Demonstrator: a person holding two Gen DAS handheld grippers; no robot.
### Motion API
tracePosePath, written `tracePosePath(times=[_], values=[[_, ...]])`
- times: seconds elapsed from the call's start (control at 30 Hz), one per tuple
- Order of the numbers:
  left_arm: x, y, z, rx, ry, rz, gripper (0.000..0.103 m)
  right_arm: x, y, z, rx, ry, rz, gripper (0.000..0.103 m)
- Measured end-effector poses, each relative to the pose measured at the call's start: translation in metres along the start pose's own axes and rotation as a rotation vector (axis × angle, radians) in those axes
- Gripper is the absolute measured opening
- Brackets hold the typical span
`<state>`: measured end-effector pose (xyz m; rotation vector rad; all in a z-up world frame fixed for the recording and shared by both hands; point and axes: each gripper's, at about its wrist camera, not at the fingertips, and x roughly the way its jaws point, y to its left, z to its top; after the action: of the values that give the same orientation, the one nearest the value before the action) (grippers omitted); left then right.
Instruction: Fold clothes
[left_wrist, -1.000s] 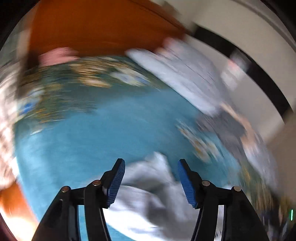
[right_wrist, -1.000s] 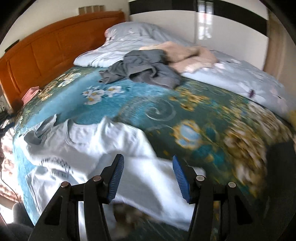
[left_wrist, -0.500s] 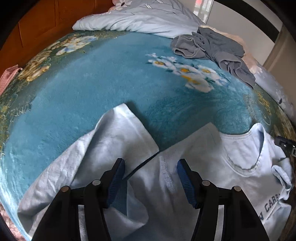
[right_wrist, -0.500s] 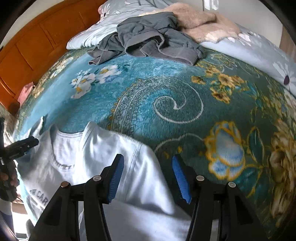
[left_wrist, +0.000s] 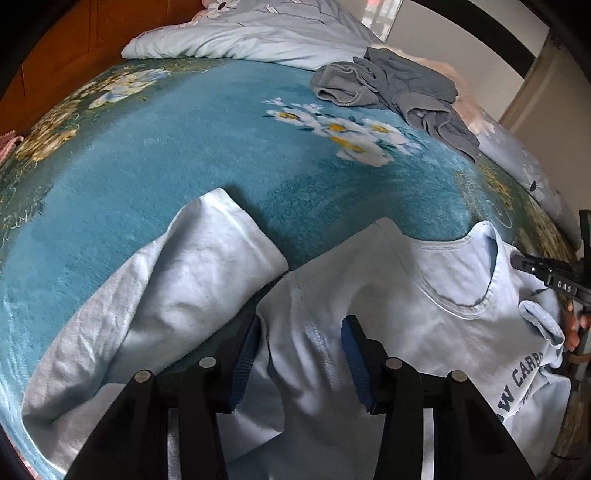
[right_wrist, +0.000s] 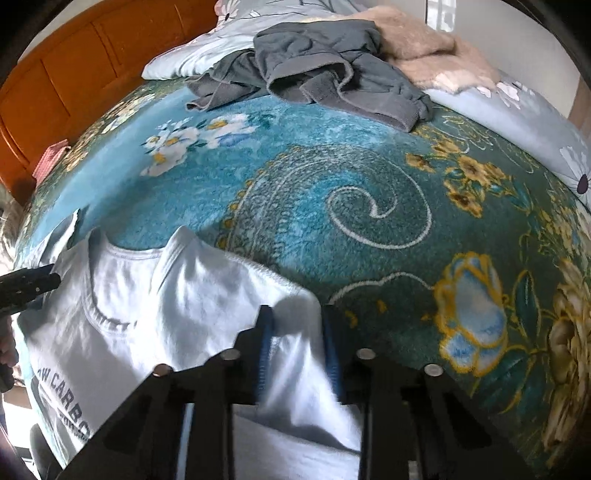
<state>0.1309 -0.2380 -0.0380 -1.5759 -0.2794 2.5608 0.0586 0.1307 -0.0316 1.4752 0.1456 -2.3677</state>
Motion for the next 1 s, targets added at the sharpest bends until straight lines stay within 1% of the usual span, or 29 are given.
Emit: tracePosePath(times=[0.1,0.2,0.23,0.27,0.33,0.4,0.47,0.53,0.63,0.73,0.8,0.87,1.0], values=[[0.001,0.007,0.002,-0.041,-0.017,-0.019,0.049,-0.001,0.002,-0.001,-0.010,0.003,0.002,0.019],[0.003,0.004,0.002,-0.023,-0.023,-0.009,0.049,0.000,0.002,-0.002,-0.006,0.004,0.004,0.019],[0.003,0.002,0.002,-0.011,-0.023,-0.003,0.043,0.000,0.002,-0.002,-0.005,0.004,0.003,0.019],[0.003,-0.001,0.001,0.006,-0.020,0.004,0.026,0.000,0.003,-0.002,-0.007,0.003,0.000,0.018],[0.002,-0.006,0.001,0.018,-0.016,0.003,0.007,-0.003,0.005,-0.001,-0.023,-0.008,-0.018,0.013],[-0.001,-0.015,0.002,0.051,-0.025,0.042,0.007,-0.006,0.007,0.001,-0.039,-0.019,-0.035,0.005],[-0.004,-0.026,0.005,0.090,-0.046,0.078,0.006,-0.009,0.010,0.002,-0.055,-0.029,-0.053,0.003],[-0.010,-0.032,0.012,0.118,-0.088,0.110,0.006,-0.012,0.012,0.003,-0.071,-0.040,-0.071,0.002],[-0.020,-0.034,0.035,0.121,-0.162,0.139,0.006,-0.020,0.011,0.011,-0.081,-0.073,-0.098,0.002],[-0.024,-0.038,0.065,0.137,-0.244,0.206,0.006,-0.029,0.007,0.031,-0.089,-0.131,-0.139,0.002],[-0.023,-0.042,0.084,0.148,-0.287,0.240,0.006,-0.035,0.005,0.050,-0.089,-0.180,-0.171,0.002],[-0.019,-0.047,0.103,0.158,-0.316,0.267,0.006,-0.038,0.004,0.071,-0.079,-0.225,-0.203,0.002],[-0.008,-0.055,0.135,0.170,-0.358,0.328,0.006,-0.030,0.000,0.109,-0.036,-0.277,-0.248,0.002]])
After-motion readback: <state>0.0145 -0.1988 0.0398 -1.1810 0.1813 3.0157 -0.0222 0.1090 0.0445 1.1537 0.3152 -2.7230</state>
